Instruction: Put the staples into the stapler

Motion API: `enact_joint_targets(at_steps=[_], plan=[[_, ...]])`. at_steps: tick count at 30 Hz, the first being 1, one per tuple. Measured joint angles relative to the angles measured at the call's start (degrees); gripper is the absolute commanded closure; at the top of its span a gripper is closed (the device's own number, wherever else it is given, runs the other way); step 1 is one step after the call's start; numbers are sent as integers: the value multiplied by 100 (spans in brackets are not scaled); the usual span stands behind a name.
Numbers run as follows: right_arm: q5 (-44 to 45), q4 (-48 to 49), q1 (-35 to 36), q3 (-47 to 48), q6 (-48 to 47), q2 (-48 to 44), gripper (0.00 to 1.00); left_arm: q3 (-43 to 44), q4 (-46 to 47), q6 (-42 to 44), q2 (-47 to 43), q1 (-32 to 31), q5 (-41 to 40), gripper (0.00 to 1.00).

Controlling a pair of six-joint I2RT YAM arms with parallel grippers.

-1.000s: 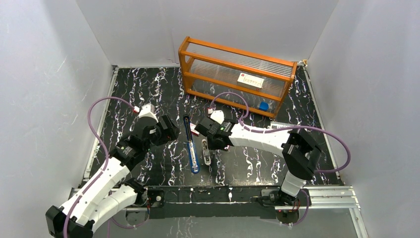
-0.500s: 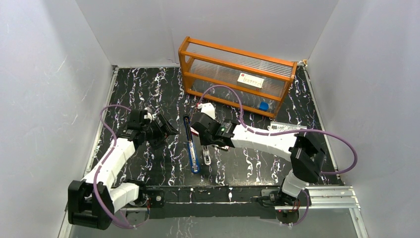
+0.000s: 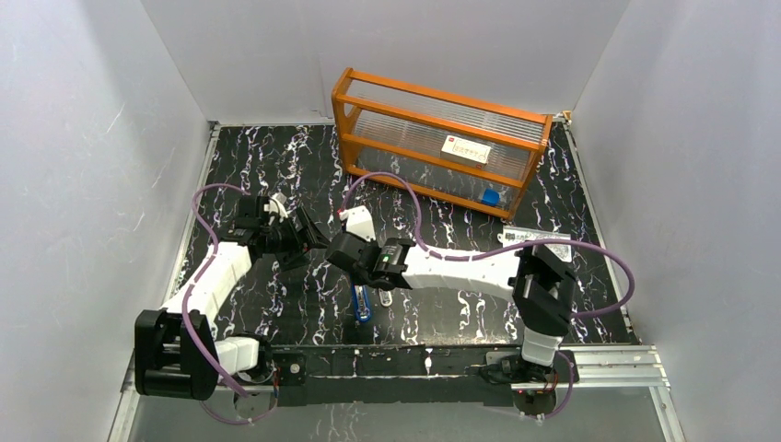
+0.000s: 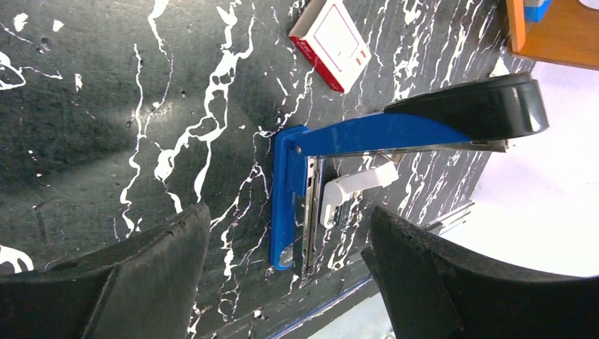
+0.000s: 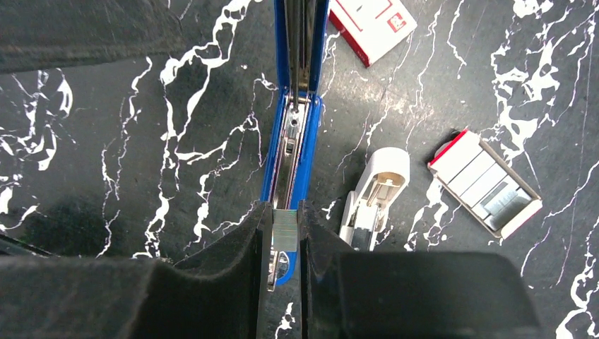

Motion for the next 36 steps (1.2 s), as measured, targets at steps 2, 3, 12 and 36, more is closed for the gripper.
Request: enact_joint_targets(at_steps=[2, 3, 12, 36], plan=[[92, -31, 81, 0, 90, 90, 74, -24, 9, 50, 55, 63, 22, 19], [127, -44, 107, 0, 127, 122, 74, -55, 24, 70, 72, 87, 31, 19], [175, -20, 155, 57, 195, 278, 73, -203, 46, 234, 280, 127, 63, 21], [151, 103, 155, 345, 203, 881, 73, -275, 149, 256, 289, 127, 63, 23]])
